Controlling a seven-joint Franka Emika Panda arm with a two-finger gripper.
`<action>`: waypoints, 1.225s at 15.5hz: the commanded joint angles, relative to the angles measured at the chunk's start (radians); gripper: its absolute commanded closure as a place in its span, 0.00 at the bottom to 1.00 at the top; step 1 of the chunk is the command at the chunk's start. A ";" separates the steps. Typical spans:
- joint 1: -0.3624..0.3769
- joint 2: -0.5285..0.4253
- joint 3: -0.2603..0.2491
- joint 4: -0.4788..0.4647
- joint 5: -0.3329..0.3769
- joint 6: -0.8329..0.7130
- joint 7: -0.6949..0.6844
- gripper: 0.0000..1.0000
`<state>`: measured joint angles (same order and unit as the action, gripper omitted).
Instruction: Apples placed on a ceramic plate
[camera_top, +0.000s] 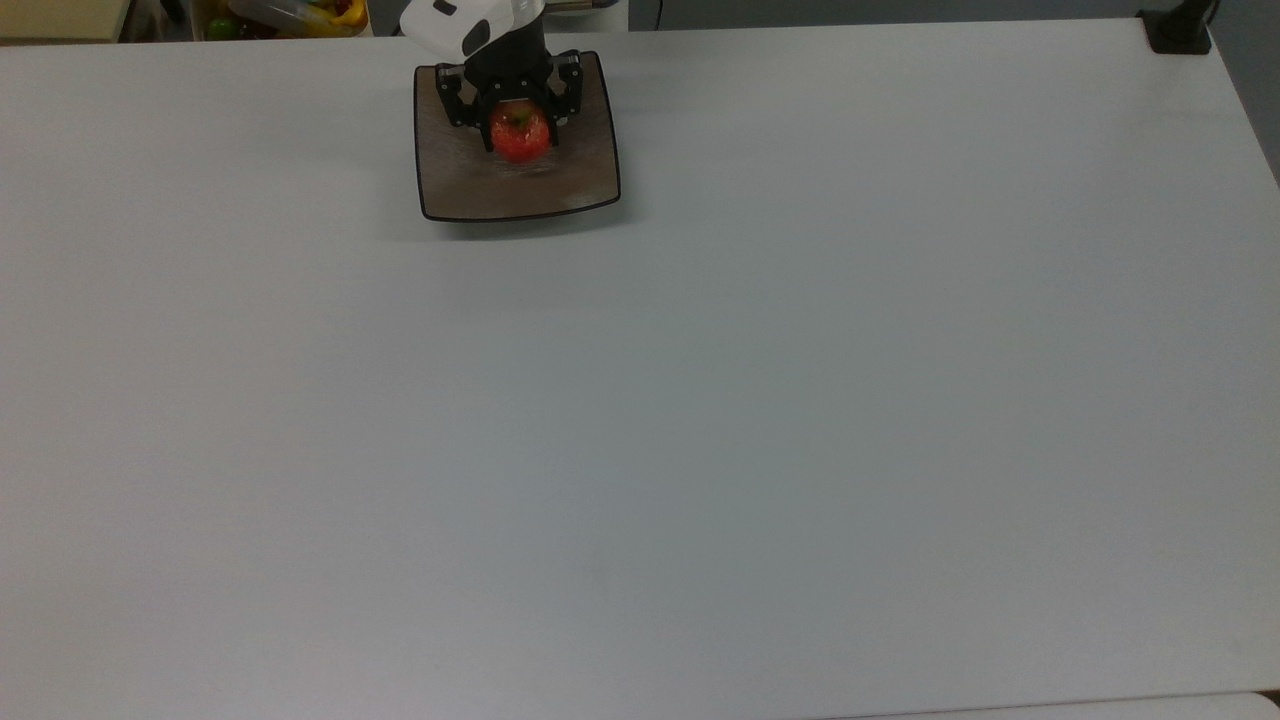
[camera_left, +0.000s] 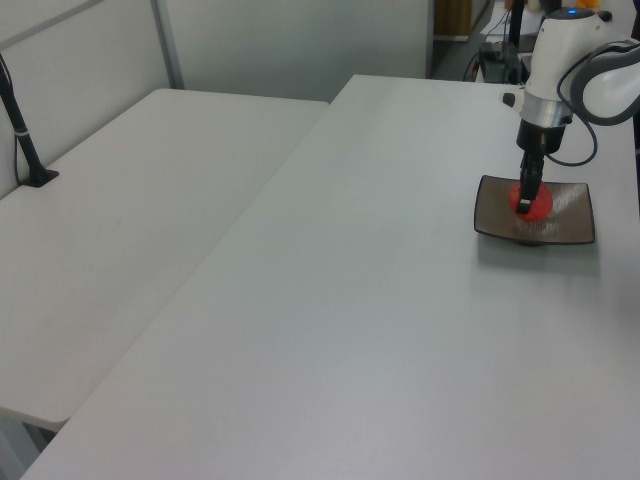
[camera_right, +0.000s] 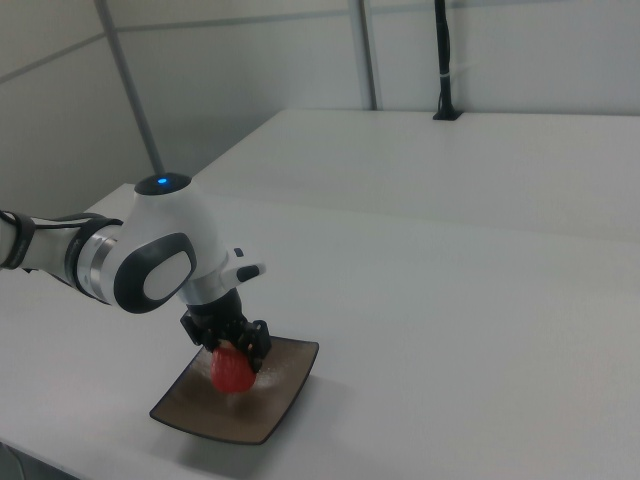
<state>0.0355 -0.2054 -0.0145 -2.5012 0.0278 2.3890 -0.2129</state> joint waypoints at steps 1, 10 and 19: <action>-0.017 0.004 0.001 -0.016 -0.009 0.044 -0.022 0.50; -0.042 0.000 0.001 0.005 -0.009 0.024 -0.028 0.03; -0.025 0.006 0.005 0.365 -0.006 -0.420 0.001 0.00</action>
<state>0.0036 -0.2058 -0.0145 -2.3004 0.0276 2.1529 -0.2174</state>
